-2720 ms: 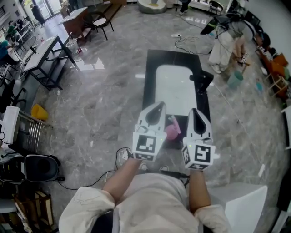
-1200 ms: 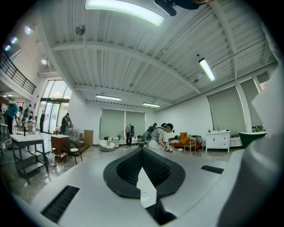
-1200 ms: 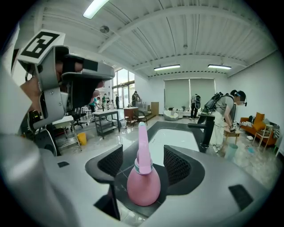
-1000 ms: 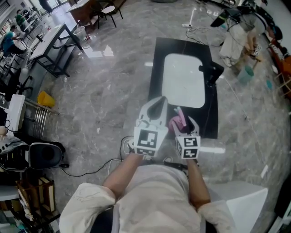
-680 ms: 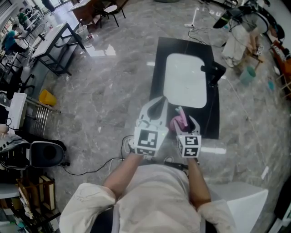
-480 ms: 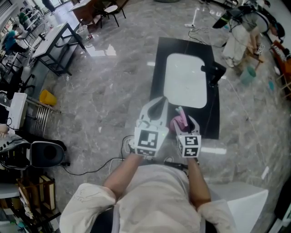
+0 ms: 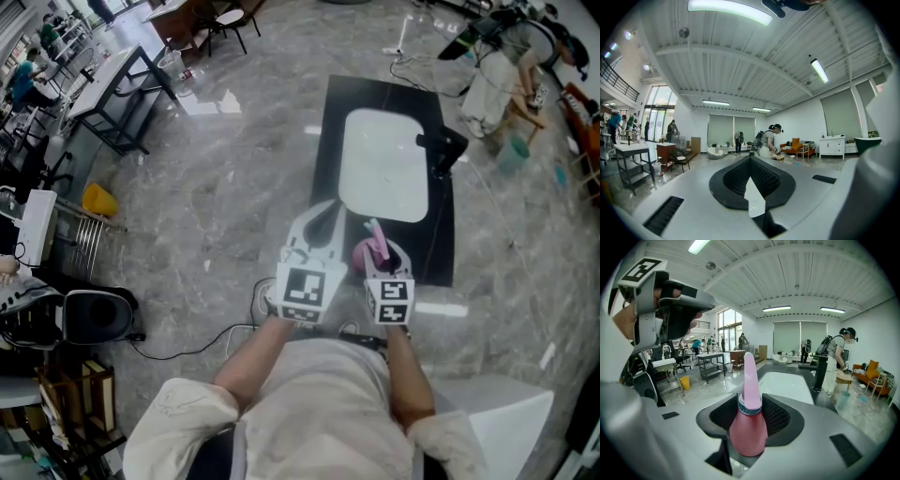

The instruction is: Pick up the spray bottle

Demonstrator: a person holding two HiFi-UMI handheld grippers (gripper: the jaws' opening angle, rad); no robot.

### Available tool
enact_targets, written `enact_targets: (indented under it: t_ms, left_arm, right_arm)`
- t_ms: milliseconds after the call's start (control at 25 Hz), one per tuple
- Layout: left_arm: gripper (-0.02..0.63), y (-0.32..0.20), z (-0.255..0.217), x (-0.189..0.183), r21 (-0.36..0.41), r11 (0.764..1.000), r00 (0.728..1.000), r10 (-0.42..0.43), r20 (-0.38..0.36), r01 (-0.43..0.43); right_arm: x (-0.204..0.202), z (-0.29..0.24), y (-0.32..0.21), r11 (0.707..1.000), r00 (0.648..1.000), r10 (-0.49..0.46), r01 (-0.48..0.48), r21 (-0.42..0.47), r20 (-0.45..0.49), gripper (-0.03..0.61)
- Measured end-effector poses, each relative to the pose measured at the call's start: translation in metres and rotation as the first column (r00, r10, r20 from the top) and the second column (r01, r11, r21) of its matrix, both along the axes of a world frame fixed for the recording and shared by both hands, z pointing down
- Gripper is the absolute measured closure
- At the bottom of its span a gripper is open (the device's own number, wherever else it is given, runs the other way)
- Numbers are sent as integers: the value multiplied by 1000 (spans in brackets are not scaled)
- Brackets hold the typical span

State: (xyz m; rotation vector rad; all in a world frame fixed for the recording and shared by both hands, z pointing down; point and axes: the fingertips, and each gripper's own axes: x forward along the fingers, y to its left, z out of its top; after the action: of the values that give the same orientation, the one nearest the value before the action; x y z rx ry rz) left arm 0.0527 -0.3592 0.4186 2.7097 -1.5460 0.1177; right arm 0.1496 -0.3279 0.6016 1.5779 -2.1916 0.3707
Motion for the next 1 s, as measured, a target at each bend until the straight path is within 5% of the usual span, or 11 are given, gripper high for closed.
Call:
enact_targets:
  t_ms: [520,1000]
  left_arm:
    - [612,-1,1,-1,1,1000,1000,3,-3,-3]
    - [612,-1,-2,-1,10,1000,1000,5,-5,-5]
  right_arm:
    - [2,0,-2,1000,1000,12,-13,17,9,419]
    - [11,-57,-10,990,999,40,-42,136,14,421]
